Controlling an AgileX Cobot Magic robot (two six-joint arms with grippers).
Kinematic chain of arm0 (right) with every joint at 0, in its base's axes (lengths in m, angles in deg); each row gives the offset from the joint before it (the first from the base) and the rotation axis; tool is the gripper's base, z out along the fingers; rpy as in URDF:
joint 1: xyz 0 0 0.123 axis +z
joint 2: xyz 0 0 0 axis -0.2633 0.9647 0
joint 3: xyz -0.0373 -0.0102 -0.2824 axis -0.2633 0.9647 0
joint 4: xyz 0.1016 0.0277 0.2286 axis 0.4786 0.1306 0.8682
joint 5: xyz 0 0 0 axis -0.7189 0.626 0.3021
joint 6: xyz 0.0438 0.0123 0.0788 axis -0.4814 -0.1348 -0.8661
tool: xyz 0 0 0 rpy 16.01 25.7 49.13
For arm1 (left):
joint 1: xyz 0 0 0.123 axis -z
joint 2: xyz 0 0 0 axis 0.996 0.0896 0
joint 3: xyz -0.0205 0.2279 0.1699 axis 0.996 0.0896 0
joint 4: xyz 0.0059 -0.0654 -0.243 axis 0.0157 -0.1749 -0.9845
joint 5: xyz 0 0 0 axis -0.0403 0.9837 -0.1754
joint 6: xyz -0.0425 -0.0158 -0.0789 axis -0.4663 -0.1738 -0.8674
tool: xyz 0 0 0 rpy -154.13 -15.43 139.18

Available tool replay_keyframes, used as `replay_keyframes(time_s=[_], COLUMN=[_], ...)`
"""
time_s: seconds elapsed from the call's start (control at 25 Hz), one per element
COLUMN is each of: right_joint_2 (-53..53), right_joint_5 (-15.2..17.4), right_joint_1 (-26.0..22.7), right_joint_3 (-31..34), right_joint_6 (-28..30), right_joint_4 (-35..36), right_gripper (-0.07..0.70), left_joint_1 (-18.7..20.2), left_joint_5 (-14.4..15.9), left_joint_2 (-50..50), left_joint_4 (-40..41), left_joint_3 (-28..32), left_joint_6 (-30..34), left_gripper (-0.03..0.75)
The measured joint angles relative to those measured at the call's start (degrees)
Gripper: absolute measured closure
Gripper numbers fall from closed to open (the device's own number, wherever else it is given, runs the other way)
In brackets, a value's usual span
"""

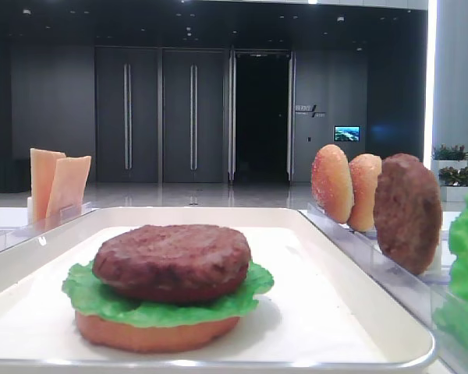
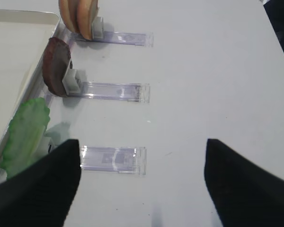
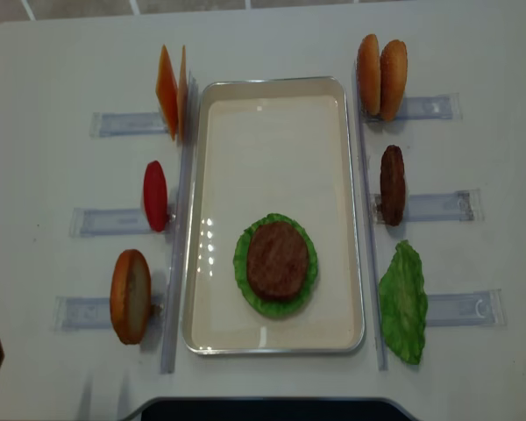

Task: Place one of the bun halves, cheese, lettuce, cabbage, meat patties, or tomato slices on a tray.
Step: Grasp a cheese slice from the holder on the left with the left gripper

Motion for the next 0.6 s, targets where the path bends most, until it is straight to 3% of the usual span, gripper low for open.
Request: replay_keyframes(time_s=[0.6], right_joint_2=[0.0], right_joint_5=[0.0], right_joint_1=[0.0], right_joint_3=[0.0], right_joint_6=[0.0], right_joint_4=[0.0], right_gripper=[0.090], left_joint_1=[0.0], left_joint_5=[0.5], left_joint_2=[0.1], left_joint_4=[-0.1], left_joint_3=[-0.2], left_joint_6=[-0.8], left_gripper=[0.283])
